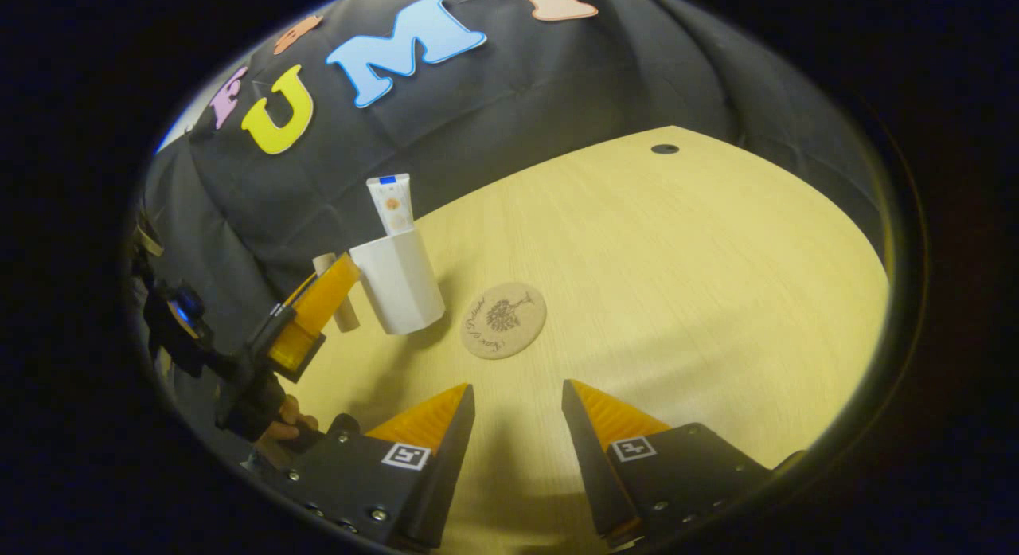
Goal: Put the toothbrush and toothpaste on the desktop into the cup, then pick up the cup and place it on the coaster on the desktop.
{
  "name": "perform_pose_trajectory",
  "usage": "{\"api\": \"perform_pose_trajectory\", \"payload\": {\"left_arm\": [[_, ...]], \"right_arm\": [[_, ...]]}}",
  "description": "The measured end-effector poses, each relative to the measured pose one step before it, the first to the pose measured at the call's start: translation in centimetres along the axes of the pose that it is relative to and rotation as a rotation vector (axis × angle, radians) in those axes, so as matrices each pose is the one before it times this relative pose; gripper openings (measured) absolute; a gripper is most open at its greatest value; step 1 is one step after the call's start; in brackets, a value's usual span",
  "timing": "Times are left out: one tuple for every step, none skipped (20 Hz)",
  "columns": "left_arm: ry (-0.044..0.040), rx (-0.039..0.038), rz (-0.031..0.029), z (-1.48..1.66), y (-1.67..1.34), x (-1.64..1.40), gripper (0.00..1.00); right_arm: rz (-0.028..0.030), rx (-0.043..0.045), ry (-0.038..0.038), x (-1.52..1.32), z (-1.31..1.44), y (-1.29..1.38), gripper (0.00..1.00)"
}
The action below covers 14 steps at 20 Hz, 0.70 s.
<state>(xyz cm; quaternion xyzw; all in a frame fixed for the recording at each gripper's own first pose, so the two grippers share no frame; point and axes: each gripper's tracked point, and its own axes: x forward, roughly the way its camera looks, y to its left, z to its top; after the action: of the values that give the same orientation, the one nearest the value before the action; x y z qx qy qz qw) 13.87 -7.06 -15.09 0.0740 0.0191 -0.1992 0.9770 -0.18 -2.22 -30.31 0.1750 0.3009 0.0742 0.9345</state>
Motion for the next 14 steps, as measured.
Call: {"api": "perform_pose_trajectory", "payload": {"left_arm": [[-0.00942, 0.00043, -0.00193, 0.683, -0.501, 0.513, 0.10], [-0.00954, 0.00001, -0.00318, 0.715, -0.673, 0.394, 0.10], [-0.00833, 0.00053, -0.00473, 0.420, -0.701, 0.343, 0.10], [-0.00655, 0.00139, -0.00699, 0.247, -0.913, 0.352, 0.10], [-0.00267, -0.00136, -0.00863, 0.077, -1.106, 0.391, 0.10], [-0.00075, -0.00439, -0.01060, -0.151, -1.113, 0.290, 0.10], [0.00389, -0.00630, -0.01127, -0.217, -1.185, 0.326, 0.10], [0.00337, -0.00270, -0.00980, -0.320, -1.092, 0.309, 0.10], [0.00350, 0.00221, -0.00704, -0.370, -1.135, 0.379, 0.10], [0.00307, 0.00393, -0.00715, -0.226, -1.117, 0.361, 0.10], [0.00201, 0.00317, -0.00628, -0.315, -1.030, 0.375, 0.10], [0.00263, 0.00364, -0.00497, -0.183, -0.739, 0.417, 0.10], [0.00297, 0.00242, -0.00385, -0.341, -0.652, 0.333, 0.10], [0.00531, 0.00482, -0.00266, -0.470, -0.562, 0.266, 0.10]], "right_arm": [[0.00060, 0.00142, 0.00363, -0.143, -0.006, -0.296, 0.68], [0.00271, 0.00195, 0.00264, -0.089, -0.044, -0.100, 0.68], [0.00151, 0.00107, 0.00004, -0.114, 0.138, -0.225, 0.68], [0.00102, 0.00097, -0.00036, -0.077, 0.178, -0.214, 0.68], [0.00102, 0.00130, -0.00296, -0.117, 0.268, -0.195, 0.68], [0.00064, 0.00123, -0.00168, -0.121, 0.129, -0.337, 0.68], [-0.00061, 0.00131, -0.00241, -0.197, 0.236, -0.406, 0.68], [-0.00203, 0.00050, -0.00288, -0.110, 0.221, -0.460, 0.68], [-0.00183, 0.00140, -0.00197, -0.091, 0.248, -0.400, 0.68], [-0.00204, 0.00268, -0.00272, -0.165, 0.096, -0.536, 0.68], [-0.00234, 0.00330, -0.00135, -0.167, 0.143, -0.508, 0.68], [-0.00185, 0.00444, -0.00127, -0.161, 0.103, -0.443, 0.68], [-0.00192, 0.00584, -0.00013, -0.182, 0.054, -0.427, 0.68], [-0.00189, 0.00637, -0.00055, -0.171, -0.018, -0.493, 0.68]]}}
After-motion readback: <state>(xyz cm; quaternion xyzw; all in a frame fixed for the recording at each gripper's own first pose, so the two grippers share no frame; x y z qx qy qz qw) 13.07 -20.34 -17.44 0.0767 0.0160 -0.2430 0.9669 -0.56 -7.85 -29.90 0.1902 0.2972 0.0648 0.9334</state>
